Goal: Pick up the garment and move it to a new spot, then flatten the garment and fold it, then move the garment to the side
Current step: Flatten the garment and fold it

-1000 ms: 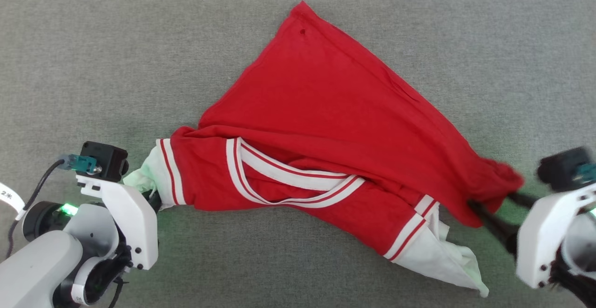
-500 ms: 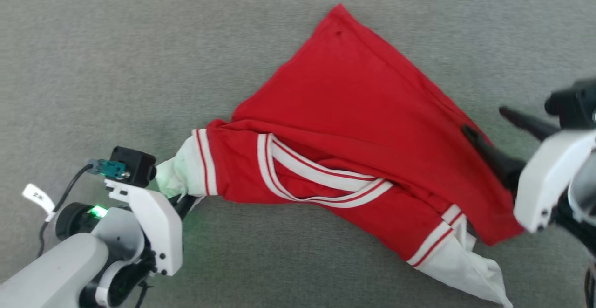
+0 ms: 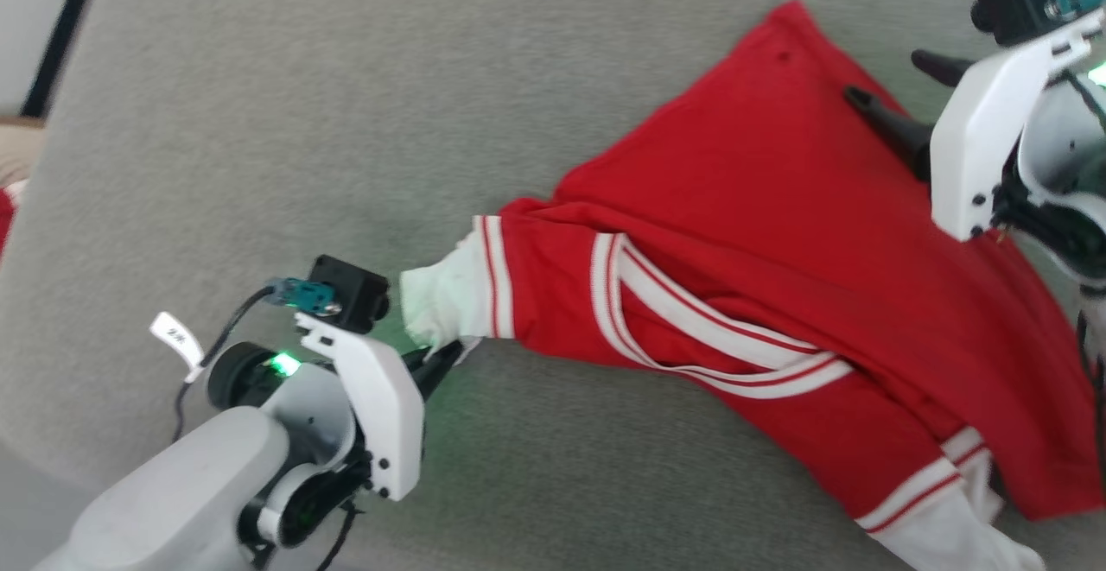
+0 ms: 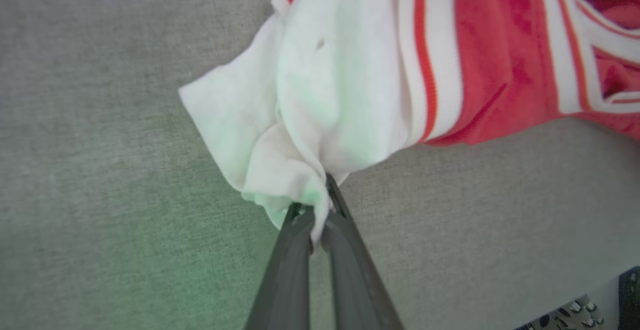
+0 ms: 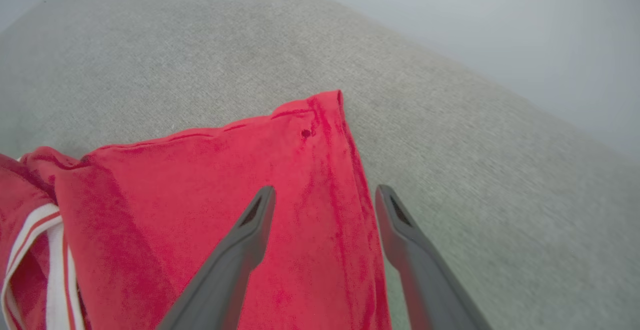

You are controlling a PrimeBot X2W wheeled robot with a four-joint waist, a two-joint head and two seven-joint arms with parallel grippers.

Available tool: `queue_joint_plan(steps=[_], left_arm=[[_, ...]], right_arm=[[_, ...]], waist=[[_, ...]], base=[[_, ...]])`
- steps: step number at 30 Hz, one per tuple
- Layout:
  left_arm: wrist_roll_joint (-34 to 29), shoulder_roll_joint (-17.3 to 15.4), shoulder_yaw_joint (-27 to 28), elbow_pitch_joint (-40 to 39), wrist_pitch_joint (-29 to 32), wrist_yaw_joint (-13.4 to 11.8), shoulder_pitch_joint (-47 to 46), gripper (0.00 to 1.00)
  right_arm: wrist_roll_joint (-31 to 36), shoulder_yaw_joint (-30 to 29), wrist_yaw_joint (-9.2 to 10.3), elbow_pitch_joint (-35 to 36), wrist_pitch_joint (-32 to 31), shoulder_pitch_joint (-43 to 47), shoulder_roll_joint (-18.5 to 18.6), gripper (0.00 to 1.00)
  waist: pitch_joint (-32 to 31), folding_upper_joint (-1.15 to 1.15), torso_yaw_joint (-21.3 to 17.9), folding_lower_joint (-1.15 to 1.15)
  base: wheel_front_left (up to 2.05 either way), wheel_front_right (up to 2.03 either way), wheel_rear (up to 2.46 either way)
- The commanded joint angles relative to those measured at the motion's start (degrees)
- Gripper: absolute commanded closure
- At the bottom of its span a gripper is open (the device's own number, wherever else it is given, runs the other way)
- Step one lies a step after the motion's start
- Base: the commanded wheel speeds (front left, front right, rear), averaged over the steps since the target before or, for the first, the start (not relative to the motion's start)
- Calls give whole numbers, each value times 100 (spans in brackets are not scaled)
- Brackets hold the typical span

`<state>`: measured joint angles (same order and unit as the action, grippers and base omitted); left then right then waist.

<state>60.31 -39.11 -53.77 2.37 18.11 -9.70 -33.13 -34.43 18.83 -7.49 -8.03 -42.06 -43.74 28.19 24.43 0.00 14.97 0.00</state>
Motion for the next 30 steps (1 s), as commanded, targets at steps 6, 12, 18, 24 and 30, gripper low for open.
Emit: queue_joint_plan(steps=[6,12,18,24,30], left_arm=[[-91,394,-168,390,-44,286,-226,100],[-75,573,-206,633,-119,421,-280,100],[-32,693,-225,864,-189,535,-265,100],[-35,677,-175,1058,-234,575,-389,100],[-23,419,67,1037,-188,586,-727,100]], right_arm=[[-212,628,0,-1359,38,-957,195,0],[-561,1171,1,-2278,-331,-1464,258,0],[-931,2041,-1,-3159,-1407,-1485,304,10],[-1078,2222,1,-3404,-1387,-1758,383,100],[-1239,2260,2,-2980,-823,-2252,618,100]], waist=[[182,0,723,0],[268,0,976,0],[288,0,1095,0],[223,0,1016,0],[48,0,631,0]], base=[[0,0,0],[0,0,0],[0,0,0],[0,0,0],[0,0,0]])
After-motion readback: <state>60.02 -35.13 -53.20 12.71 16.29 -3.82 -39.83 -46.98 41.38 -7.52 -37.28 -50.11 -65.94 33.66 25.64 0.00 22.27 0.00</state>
